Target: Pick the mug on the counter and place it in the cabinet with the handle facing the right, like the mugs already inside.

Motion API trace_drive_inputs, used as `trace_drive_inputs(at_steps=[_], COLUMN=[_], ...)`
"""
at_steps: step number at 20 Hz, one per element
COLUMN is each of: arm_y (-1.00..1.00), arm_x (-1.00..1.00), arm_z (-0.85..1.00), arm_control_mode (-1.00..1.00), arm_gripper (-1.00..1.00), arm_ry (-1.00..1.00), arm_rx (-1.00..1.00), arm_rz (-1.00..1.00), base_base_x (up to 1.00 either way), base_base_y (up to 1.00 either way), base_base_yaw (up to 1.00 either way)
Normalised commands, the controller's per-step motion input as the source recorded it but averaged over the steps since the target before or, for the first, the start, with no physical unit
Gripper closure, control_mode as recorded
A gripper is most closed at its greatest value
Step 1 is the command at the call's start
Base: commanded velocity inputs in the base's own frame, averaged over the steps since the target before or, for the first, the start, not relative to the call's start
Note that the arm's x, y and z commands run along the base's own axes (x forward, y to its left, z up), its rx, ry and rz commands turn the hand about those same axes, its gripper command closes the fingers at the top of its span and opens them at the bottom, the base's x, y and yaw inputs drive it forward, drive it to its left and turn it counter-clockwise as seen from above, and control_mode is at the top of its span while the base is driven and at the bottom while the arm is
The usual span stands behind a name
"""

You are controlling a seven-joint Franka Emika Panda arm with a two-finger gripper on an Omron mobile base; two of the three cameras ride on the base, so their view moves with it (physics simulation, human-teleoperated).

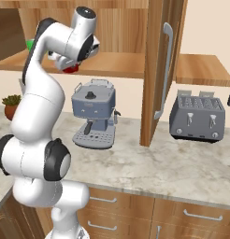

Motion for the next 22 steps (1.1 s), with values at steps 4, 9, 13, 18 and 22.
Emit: trace_drive_inputs(at_steps=[4,9,13,18,22], arm_y=[0.0,0.0,0.0,0.0,0.0], arm_x=[0.32,0.41,0.28,0.24,0.25], arm_z=[0.0,0.0,0.0,0.0,0.0], arm_control_mode=[-1.0,-1.0,-1.0,-1.0,-1.0], arm_gripper=[1.0,1.0,1.0,1.0,1.0], arm_ry=[0.0,0.0,0.0,0.0,0.0], arm_rx=[0.0,0.0,0.0,-0.01,-0.05], arm_rz=[0.0,0.0,0.0,0.0,0.01], base_base_x=[0.0,0.0,0.0,0.0,0.0], base_base_y=[0.0,0.0,0.0,0.0,0.0], base_base_yaw=[0.0,0.0,0.0,0.0,0.0])
